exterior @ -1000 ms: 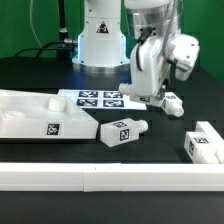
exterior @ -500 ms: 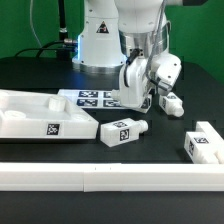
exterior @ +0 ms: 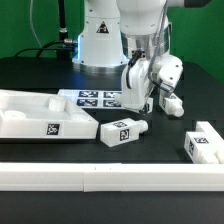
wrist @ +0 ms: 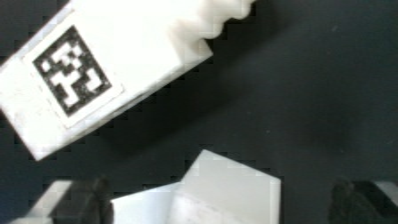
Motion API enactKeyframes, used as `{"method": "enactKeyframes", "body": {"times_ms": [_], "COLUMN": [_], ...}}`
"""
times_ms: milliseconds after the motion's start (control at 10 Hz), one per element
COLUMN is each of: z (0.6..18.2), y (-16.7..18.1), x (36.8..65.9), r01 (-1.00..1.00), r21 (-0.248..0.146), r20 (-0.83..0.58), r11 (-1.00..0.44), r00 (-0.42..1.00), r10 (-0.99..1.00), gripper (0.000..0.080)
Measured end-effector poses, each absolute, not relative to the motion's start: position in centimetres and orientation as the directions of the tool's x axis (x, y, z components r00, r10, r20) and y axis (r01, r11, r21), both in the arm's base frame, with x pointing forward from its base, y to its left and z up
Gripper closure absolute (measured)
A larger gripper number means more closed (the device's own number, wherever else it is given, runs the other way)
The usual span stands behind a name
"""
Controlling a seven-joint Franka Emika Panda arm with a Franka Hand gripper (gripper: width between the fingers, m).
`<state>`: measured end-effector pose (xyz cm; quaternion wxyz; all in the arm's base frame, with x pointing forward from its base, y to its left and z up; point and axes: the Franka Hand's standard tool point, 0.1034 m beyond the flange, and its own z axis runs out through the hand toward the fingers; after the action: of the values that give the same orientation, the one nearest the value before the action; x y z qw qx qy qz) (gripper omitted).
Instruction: Assemble one leg
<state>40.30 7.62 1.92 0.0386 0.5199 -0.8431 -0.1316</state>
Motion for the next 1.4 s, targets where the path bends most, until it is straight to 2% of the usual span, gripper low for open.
{"method": "enactKeyframes", "body": {"times_ms": [200, 300, 400, 500, 600, 800, 1200, 1300, 1400], "z": [1.9, 2.3, 3.6, 4.6, 5.6, 7.8, 7.5, 7.4, 7.0], "y": [7.6, 7.7, 7.6, 7.0, 6.7, 7.7, 8.1, 7.9, 6.8], "x": [40.3, 40.4, 41.7, 43.0, 44.2, 46.9, 46.4, 46.4, 46.9], "r01": [-0.867, -0.874, -0.889, -0.906, -0.926, -0.964, -0.96, -0.963, -0.967], "r21": [0.262, 0.277, 0.28, 0.255, 0.253, 0.239, 0.248, 0.249, 0.252], "r20": [-0.072, -0.077, -0.103, -0.124, -0.133, -0.125, -0.133, -0.136, -0.143], "r11": [0.424, 0.399, 0.363, 0.338, 0.282, 0.116, 0.131, 0.1, -0.026], "r00": [-0.456, -0.434, -0.404, -0.377, -0.322, -0.149, -0.167, -0.137, -0.01], "r10": [-0.887, -0.898, -0.909, -0.918, -0.937, -0.981, -0.977, -0.981, -0.99], "gripper": [0.0161, 0.0152, 0.0152, 0.015, 0.015, 0.015, 0.015, 0.015, 0.015]}}
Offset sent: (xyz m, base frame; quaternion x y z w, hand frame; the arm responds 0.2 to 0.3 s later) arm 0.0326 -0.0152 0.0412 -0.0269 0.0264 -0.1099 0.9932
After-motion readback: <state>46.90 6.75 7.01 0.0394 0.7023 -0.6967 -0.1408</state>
